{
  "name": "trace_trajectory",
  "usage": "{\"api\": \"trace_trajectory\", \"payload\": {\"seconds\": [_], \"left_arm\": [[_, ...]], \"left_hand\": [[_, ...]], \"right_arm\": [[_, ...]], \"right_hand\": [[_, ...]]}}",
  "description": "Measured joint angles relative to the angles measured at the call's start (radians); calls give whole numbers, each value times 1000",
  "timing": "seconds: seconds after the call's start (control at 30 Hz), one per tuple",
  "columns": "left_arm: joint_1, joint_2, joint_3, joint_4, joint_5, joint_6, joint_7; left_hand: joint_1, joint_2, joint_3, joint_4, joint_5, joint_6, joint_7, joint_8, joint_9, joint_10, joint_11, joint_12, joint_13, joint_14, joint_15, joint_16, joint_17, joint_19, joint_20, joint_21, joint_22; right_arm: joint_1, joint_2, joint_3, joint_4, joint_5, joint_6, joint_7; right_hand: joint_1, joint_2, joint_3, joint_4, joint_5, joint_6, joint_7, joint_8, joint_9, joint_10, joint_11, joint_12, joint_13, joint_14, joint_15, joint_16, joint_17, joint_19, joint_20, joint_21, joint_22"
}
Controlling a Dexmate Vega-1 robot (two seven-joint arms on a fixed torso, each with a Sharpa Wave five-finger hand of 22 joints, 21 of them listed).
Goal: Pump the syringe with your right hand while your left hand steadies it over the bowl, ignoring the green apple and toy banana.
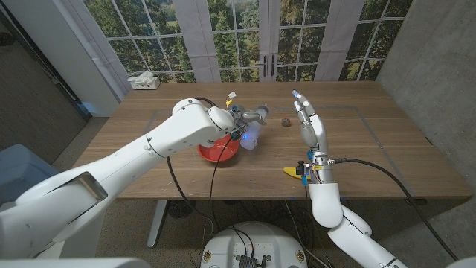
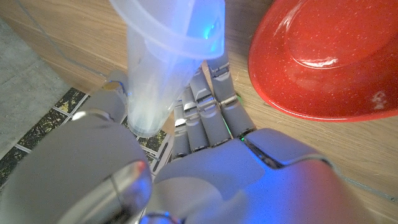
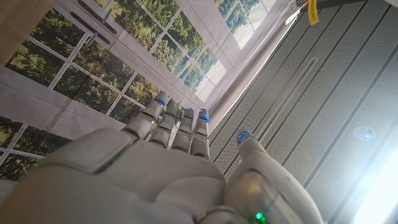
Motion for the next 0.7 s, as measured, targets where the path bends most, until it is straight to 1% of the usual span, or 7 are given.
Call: {"api": "trace_trajectory", "payload": {"seconds": [0.2, 0.23, 0.37, 0.4, 0.43, 0.67, 0.7], "left_arm": [[-40, -28, 41, 31, 24, 37, -22], [-46, -33, 49, 37, 39, 62, -37], [-66, -48, 69, 53, 41, 66, -39], [-75, -54, 78, 61, 63, 96, -57], [-76, -55, 80, 63, 63, 96, -57], [-118, -79, 124, 103, 85, 130, -92], [-127, -84, 133, 114, 87, 134, -98]], "left_hand": [[12, -12, 0, 0, 4, 4, 3, 6, -7, 4, -3, 0, 0, 2, 2, 0, 0, -2, 2, 4, 0], [13, -13, 0, 0, 4, 9, -2, 7, -7, 4, -3, 0, 0, 2, 2, 0, 0, -2, 2, 7, 0], [17, -17, 0, 0, 4, 9, -2, 7, -10, 9, -5, 0, 0, 6, 1, 0, 0, -2, 2, 9, 0], [19, -19, 0, 0, 4, 9, -2, 7, -11, 9, -5, 0, 0, 6, 0, 0, 0, -5, 1, 11, 0], [22, -22, 0, 0, 4, 13, 1, 7, -13, 9, -5, 0, 0, 6, 0, 0, 0, -6, 1, 11, 0], [35, -35, 0, 0, 4, 23, -9, -10, -19, 16, -9, 0, 0, 6, -1, 0, 0, -9, 1, 11, -1], [37, -37, 0, 0, 4, 27, -5, -11, -20, 21, -14, 0, 0, 6, -1, 0, 0, -9, 1, 11, -1]], "right_arm": [[-3, 2, 6, 1, 1, 17, 6], [-5, 4, 11, 3, 0, 20, 7], [-6, 4, 12, 3, 0, 28, 10], [-9, 8, 19, 5, 0, 31, 12], [-9, 8, 19, 5, 0, 32, 13], [-13, 13, 30, 8, 2, 42, 24], [-13, 13, 31, 8, 2, 44, 24]], "right_hand": [[0, 0, -1, -1, 0, 0, 0, 0, 0, 4, -4, 0, 0, 5, -5, 3, 0, 0, 0, 0, 0], [0, 0, -3, -3, 0, 0, 0, 0, 0, 4, -4, 0, 0, 5, -5, 3, 0, 0, 0, 0, 0], [0, 0, -4, -4, 0, 0, 0, 0, 0, 4, -4, 0, 0, 5, -5, 3, 0, 0, 0, 0, 0], [0, 0, -4, -4, 0, 0, 0, 0, 0, 4, -4, 0, 0, 5, -5, 3, 0, 0, 0, 0, 0], [0, 0, -4, -4, 0, 0, 0, 0, 0, 4, -4, 0, 0, 5, -5, 3, 0, 0, 0, 0, 0], [0, 0, -4, -4, 0, 0, 0, 0, 0, 7, 0, 0, 0, 5, -5, 3, 0, 0, 0, 0, 0], [0, 0, -4, -4, 0, 0, 0, 0, 0, 7, 0, 0, 0, 6, -5, 3, 0, 0, 0, 0, 0]]}}
